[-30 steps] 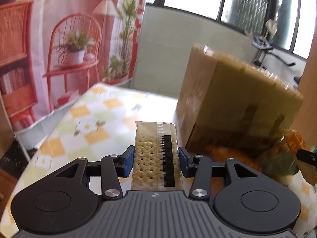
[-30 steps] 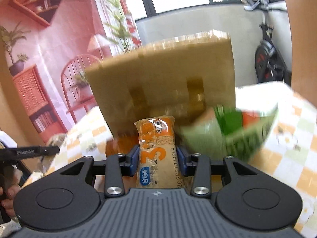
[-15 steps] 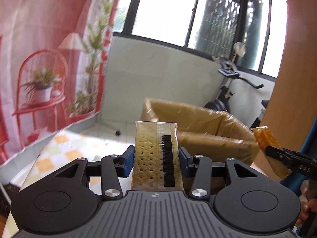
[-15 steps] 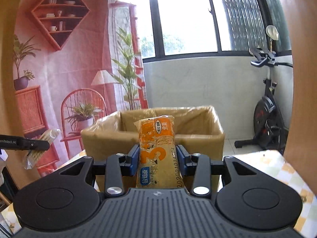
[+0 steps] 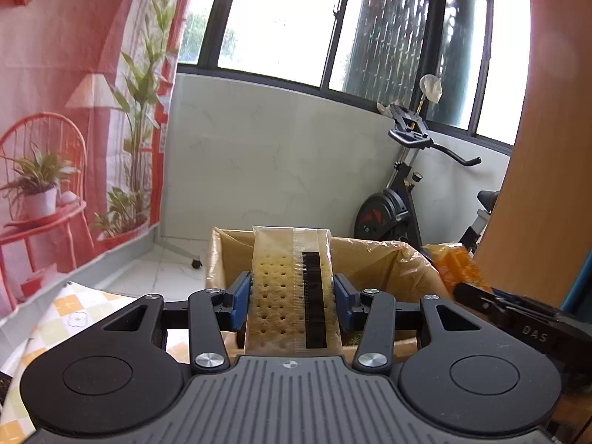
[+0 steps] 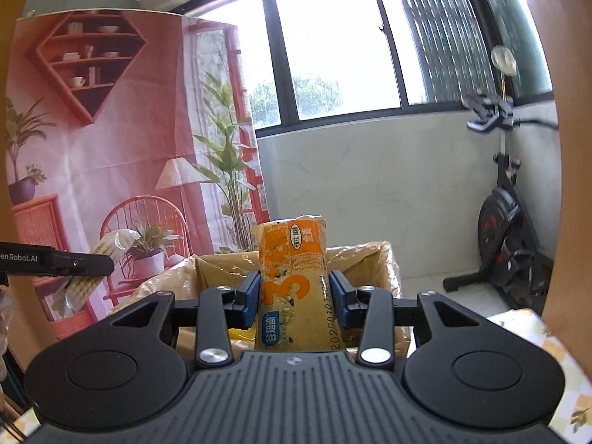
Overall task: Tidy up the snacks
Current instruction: 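Open the left tool to drop the crackers while the right tool releases the stick snack, then move both open tools back down to the pile toward the orange packet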
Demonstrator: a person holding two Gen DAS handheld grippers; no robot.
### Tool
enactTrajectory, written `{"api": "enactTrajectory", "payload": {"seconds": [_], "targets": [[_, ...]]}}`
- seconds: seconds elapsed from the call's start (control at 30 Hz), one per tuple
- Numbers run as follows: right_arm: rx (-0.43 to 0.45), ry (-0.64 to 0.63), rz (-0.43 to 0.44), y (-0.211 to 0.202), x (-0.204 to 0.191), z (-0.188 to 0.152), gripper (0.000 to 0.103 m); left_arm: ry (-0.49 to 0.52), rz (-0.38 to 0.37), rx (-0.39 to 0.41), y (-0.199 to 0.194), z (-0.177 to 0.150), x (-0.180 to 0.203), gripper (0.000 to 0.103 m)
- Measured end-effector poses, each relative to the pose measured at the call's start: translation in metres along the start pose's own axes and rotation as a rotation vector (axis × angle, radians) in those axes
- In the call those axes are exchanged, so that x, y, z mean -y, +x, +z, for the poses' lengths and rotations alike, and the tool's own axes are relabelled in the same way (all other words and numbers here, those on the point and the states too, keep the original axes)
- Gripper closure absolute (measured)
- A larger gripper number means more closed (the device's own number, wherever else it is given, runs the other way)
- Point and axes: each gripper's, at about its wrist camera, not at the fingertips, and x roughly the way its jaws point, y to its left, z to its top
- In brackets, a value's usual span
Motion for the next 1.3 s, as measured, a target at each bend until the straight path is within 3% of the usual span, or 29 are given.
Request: {"api": "enactTrajectory", "payload": {"seconds": [0.4, 0.8, 0.83, 1.07, 1.3], "targets": [[-0.038, 0.072, 0.012, 0.058, 0.015, -0.002, 0.061, 0.053, 0.026, -0.029, 0.053, 0.003, -0.001, 0.054], [-0.069, 0.062, 0.025, 0.073, 0.011, -0.013, 0.059, 0.092, 0.028, -0.094, 0.078, -0.005, -0.003, 0.05], [-0.07, 0.053, 0.025, 0.073, 0.009, -0.013, 0.059, 0.085, 0.031, -0.099, 0.078, -0.006, -0.005, 0.046], [-0.046, -0.009, 0.018, 0.052, -0.009, -0.014, 0.059, 0.053, 0.043, -0.09, 0.051, -0.01, -0.011, 0.045], [-0.035, 0.047, -0.002, 0.015, -0.016, -0.018, 0.059, 0.061, 0.05, -0.073, 0.007, -0.01, -0.005, 0.045]]}}
